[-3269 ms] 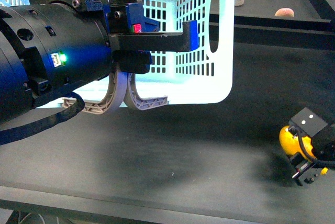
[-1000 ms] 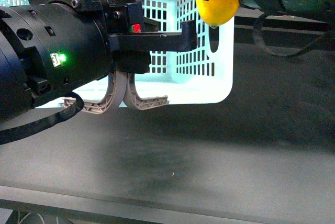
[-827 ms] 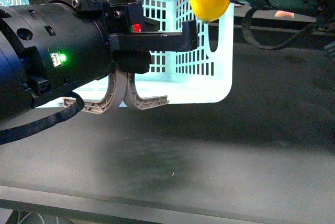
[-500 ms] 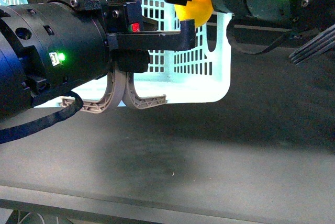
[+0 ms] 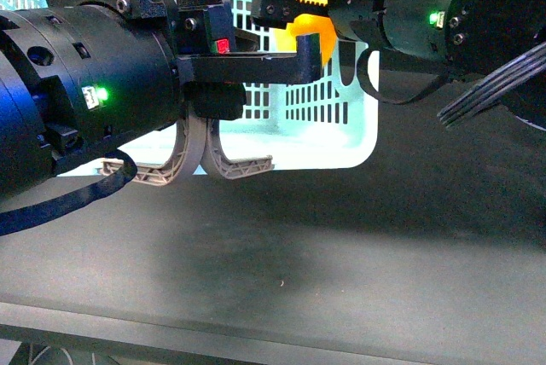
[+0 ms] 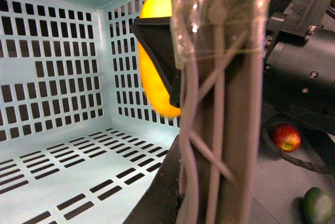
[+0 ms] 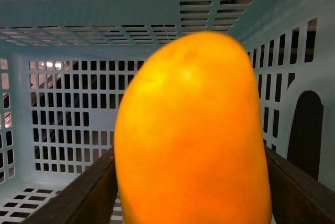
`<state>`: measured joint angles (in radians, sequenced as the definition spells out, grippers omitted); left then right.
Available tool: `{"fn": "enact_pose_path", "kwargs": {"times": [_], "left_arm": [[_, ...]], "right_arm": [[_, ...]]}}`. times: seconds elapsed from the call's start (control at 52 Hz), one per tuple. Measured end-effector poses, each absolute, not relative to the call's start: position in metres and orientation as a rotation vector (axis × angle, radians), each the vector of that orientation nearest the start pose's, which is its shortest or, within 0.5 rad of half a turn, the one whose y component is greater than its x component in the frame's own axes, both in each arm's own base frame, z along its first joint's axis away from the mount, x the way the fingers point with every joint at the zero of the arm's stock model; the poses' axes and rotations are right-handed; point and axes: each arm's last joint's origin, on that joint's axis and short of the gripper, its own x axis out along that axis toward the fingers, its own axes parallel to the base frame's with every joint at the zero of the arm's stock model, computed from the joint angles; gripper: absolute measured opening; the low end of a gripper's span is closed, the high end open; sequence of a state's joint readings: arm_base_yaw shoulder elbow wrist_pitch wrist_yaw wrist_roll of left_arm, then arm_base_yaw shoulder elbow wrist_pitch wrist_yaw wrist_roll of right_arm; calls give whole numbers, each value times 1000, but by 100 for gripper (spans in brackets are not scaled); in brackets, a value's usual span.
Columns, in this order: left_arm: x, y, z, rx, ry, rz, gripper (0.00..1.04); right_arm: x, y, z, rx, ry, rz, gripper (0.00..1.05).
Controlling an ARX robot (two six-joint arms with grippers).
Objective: Pick mango with right arm and hold basket with left
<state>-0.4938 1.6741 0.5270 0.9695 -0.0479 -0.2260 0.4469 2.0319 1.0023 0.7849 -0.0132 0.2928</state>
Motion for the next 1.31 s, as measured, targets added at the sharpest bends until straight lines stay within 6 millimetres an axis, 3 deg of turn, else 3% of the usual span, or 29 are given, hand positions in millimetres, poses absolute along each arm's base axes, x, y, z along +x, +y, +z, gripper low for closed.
{"fn": "enact_pose_path", "kwargs": {"times": [0.135,0.462,0.673,0.885,1.038,1.308], "left_arm": [[263,-140,150,-171,223,-426,5],[261,-139,148,-174,235,-422,5],[262,-139,148,-175,235,-419,5],[261,-139,148,-176,236,-421,5],[261,-139,148,-176,236,-424,5],[261,-139,148,-176,236,-423,5]], "right_arm": [[370,178,138,242,288,418,98],[356,168,152,251,237,405,96],[329,137,185,288,147,344,96],[289,92,200,310,58,183,96],[250,63,193,307,50,83,96],[197,35,181,301,82,-34,96]]}}
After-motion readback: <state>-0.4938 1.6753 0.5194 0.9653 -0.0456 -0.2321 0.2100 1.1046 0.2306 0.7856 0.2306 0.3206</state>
